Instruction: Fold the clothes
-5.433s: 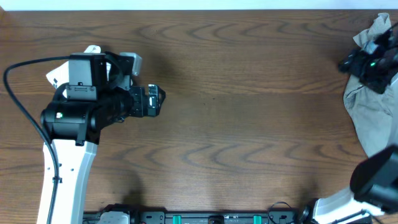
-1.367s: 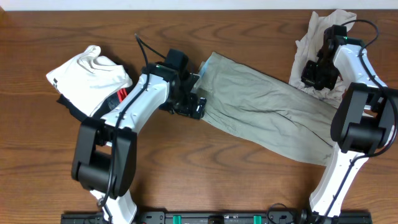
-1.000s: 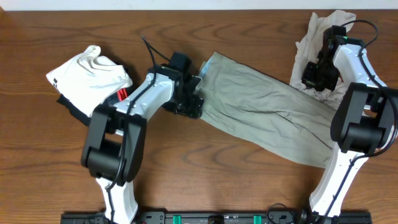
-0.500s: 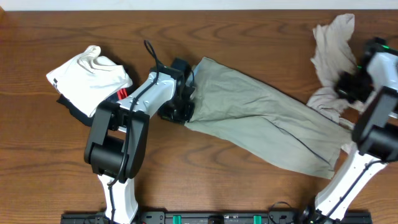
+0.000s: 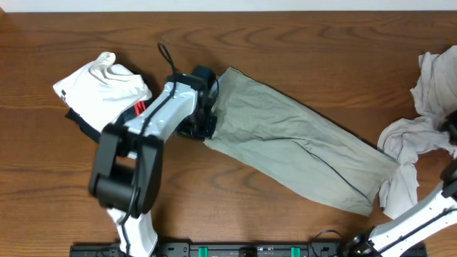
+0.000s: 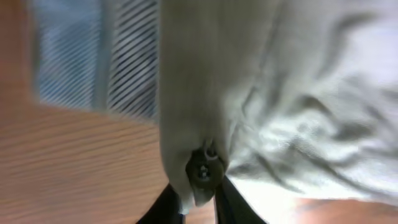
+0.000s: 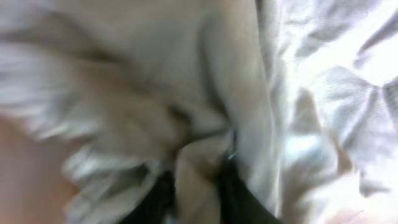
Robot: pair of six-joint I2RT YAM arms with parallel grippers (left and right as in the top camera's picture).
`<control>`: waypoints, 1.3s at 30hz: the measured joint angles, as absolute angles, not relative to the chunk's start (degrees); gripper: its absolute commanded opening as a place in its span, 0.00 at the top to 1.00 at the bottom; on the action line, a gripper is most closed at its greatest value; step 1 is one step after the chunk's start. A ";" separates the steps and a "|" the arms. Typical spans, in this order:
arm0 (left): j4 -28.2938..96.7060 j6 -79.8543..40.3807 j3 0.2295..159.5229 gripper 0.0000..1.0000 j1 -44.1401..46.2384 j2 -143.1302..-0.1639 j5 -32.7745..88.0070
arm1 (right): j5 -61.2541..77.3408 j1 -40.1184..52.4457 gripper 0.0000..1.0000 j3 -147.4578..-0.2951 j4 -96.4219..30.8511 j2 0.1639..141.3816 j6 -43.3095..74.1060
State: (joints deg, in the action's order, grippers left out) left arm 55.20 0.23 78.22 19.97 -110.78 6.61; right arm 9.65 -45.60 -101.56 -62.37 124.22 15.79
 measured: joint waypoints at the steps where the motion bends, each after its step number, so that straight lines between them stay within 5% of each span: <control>1: 54.87 0.21 78.26 0.63 19.97 -108.84 5.96 | 12.10 -45.69 0.58 -101.58 -61.98 121.89 14.92; 6: 52.40 0.16 79.05 0.41 19.92 -98.72 4.32 | 19.86 -43.83 0.53 -102.02 -64.16 112.73 12.29; 10: 51.40 -0.05 79.35 0.35 19.92 -92.23 3.86 | 21.37 -39.05 0.95 -102.56 -68.60 109.93 9.91; 11: 51.22 -0.03 79.40 0.35 19.92 -91.24 3.84 | 20.78 -37.30 0.99 -102.26 -69.65 109.95 9.41; 22: 51.62 -0.03 79.44 0.34 19.92 -88.55 3.84 | 0.91 -24.03 0.99 -80.88 -62.92 110.50 15.64; 31: 51.64 0.01 79.44 0.34 19.92 -88.55 3.84 | -14.90 -30.46 0.99 -74.24 -60.47 111.07 22.31; 39: 51.62 0.01 79.44 0.33 19.92 -88.55 3.81 | -15.75 -40.99 0.97 -86.59 -68.36 111.18 22.81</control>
